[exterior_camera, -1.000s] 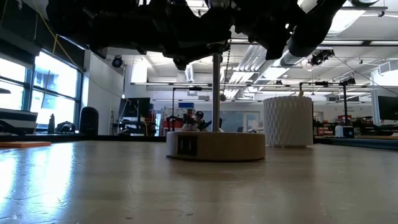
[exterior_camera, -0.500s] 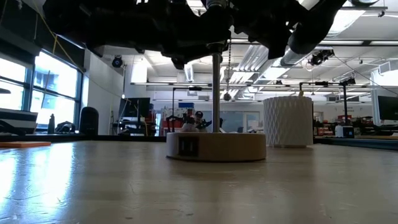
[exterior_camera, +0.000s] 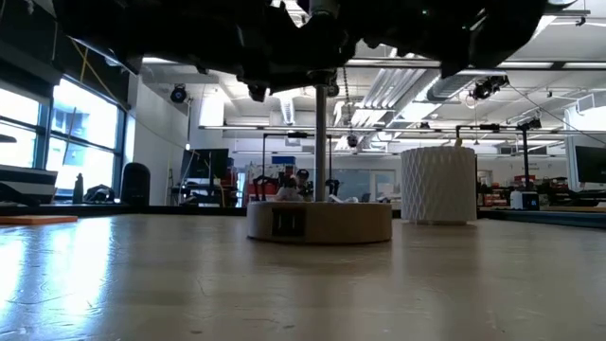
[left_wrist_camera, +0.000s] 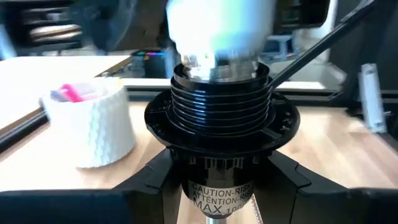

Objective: Screw lightbulb
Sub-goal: Insert the light bulb into the brown lamp

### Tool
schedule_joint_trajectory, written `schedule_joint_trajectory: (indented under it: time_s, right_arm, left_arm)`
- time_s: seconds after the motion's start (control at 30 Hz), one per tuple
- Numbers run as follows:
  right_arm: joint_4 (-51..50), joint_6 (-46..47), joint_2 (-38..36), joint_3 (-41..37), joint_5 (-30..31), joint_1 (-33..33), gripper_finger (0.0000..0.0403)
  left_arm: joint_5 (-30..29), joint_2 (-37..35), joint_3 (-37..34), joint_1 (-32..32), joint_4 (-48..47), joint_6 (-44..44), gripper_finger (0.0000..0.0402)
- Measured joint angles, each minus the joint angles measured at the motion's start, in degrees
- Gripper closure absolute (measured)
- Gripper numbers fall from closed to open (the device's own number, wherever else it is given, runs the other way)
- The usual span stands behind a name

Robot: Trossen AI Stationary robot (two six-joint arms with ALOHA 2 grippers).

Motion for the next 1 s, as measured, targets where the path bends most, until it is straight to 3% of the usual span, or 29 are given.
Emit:
schedule_joint_trajectory:
  time_s: [0.17, 0.33, 1.0]
  right_arm:
    - [-0.45, -0.57, -3.91, -3.12, 11.99, 3.04, 0.0265]
    - [-1.16, -0.79, -3.68, -2.11, 17.24, 5.06, 0.0265]
    - [-26.21, 0.2, -3.74, 10.29, 25.28, 5.61, 0.0265]
  left_arm:
    - [-1.02, -1.37, -0.05, 0.15, -1.05, 0.78, 0.0262]
    - [-1.21, -1.37, -0.24, 0.67, -0.84, -0.08, 0.0261]
    - [-9.38, -1.37, -0.35, -0.06, -0.95, -2.68, 0.0261]
